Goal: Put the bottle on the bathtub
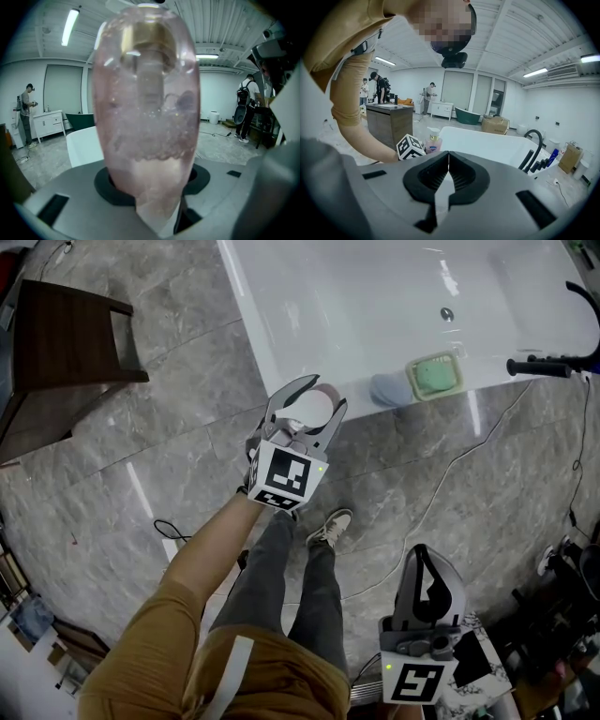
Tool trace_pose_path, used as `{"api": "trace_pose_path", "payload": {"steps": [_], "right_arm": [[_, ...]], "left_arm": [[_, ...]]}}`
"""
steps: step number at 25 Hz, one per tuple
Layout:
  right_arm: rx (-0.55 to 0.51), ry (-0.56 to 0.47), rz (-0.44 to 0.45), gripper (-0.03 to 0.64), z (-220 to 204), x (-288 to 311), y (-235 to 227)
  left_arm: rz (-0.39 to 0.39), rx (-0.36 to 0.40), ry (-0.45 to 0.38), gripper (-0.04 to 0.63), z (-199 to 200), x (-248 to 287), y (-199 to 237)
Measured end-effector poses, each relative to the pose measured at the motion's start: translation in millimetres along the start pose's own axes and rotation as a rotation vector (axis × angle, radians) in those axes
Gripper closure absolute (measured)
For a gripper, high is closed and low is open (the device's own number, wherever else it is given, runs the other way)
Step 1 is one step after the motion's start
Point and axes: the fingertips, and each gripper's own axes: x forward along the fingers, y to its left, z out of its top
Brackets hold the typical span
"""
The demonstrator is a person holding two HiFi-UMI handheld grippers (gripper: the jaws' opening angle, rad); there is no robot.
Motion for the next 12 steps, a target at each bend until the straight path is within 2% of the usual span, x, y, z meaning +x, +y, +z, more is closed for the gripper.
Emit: {"api": "trace_pose_path", "payload": {"steps": [12], "right_arm": [[0.003, 0.002, 0.000, 0.611, 0.8, 13.8, -3.4]], "left_arm": [[-0.038, 0.043, -0.044, 0.376, -0.1, 3.9, -8.4]]}}
